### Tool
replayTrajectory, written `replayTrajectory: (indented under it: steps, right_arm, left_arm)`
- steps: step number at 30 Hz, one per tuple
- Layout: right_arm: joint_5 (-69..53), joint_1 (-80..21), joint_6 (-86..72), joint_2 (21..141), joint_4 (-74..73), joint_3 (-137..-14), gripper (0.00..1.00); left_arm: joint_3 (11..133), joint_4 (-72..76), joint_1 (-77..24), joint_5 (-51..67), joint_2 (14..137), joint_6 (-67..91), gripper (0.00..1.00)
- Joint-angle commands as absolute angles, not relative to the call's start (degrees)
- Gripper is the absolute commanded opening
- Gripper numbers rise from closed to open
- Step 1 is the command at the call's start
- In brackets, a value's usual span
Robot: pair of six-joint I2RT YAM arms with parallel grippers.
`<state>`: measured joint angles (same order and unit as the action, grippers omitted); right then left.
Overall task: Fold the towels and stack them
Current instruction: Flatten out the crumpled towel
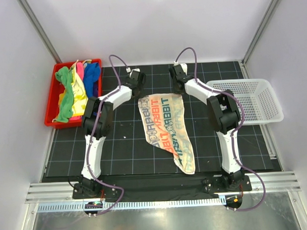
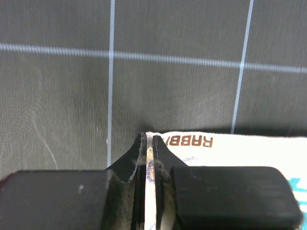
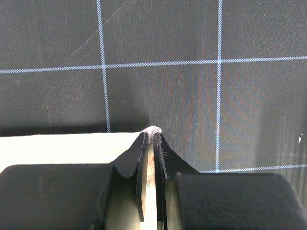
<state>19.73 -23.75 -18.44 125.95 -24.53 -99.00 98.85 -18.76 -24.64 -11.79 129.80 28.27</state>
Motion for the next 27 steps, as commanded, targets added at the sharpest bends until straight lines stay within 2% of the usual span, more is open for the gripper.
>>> replayTrajectory:
  steps: [1, 10, 18, 27]
  right_arm:
    - [19.25, -23.47, -18.46, 121.48, -24.08, -101.08, 0.01]
    - [18.28, -24.26, -17.84, 108.56, -22.5, -94.5, 0.01]
    - [17.93, -27.15, -16.79, 90.91, -21.01, -85.79, 0.01]
    - [20.56, -35.4, -14.15, 76.39, -21.97, -79.98, 0.01]
  left_arm:
    - [96.33, -24.61, -25.22, -10.1, 125.87, 29.09, 0.0]
    - [87.11, -23.73, -27.33, -14.32, 109.26, 30.49, 0.0]
    - [79.98, -25.48, -31.11, -18.19, 92.58, 31.29, 0.0]
    - [75.32, -29.7, -39.28, -23.55, 75.6, 27.25, 0.0]
